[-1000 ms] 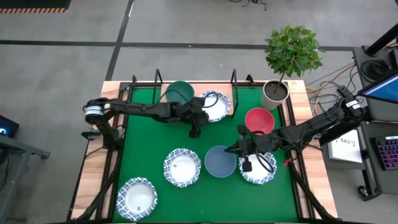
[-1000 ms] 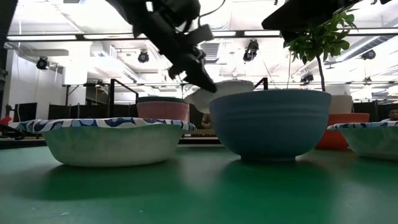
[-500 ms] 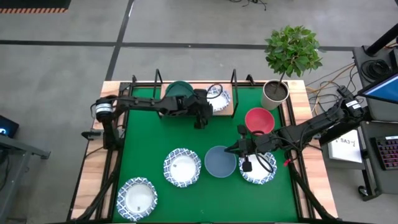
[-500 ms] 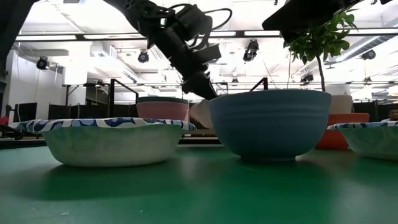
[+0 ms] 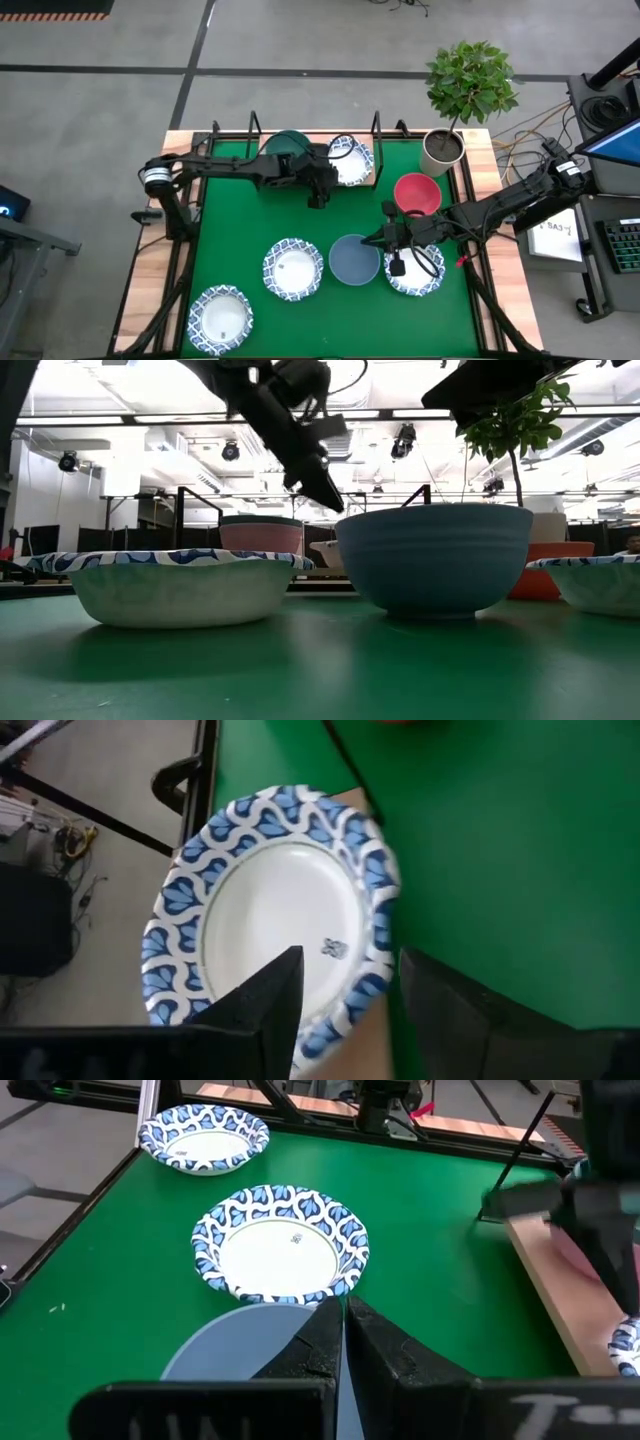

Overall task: Place and stack bowls onto a shelf
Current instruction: Put the blue patterned bowl on the shelf

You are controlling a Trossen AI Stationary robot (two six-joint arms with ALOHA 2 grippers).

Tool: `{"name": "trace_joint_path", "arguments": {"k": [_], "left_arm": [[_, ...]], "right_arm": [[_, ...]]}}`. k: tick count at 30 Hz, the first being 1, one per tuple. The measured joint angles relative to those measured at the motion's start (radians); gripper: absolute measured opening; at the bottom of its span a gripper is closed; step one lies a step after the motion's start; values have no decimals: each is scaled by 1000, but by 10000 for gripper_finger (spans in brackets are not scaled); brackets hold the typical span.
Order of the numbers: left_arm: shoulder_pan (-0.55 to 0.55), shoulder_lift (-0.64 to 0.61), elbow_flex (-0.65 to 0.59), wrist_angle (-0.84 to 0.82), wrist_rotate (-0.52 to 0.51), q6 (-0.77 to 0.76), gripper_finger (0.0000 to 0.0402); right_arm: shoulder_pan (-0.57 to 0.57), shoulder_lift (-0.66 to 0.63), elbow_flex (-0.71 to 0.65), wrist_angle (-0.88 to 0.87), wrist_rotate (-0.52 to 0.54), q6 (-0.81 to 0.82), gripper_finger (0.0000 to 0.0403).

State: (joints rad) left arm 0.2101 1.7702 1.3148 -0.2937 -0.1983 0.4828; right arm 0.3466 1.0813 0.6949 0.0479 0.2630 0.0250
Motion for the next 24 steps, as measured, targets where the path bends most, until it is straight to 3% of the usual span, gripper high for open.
{"name": "trace_joint_path", "arguments": {"k": [3,8,11,13,19,24], "left_arm": [[-10,-41,0,-32,64,-14,147],[-36,-60,-9,-84,273,-95,127],[-93,-88,-9,-73,286,-166,111],[-138,-115,-10,-77,287,-161,102],[-224,-261,-72,-115,292,-112,77],[-229,-429,-180,-107,285,-222,63]], "right_arm": [[0,0,0,0,0,-3,9],[0,0,0,0,29,2,9],[0,3,0,-10,197,78,9],[-11,14,0,-27,248,96,9],[-83,93,52,-70,235,159,9],[-164,194,179,-216,223,158,9]]}}
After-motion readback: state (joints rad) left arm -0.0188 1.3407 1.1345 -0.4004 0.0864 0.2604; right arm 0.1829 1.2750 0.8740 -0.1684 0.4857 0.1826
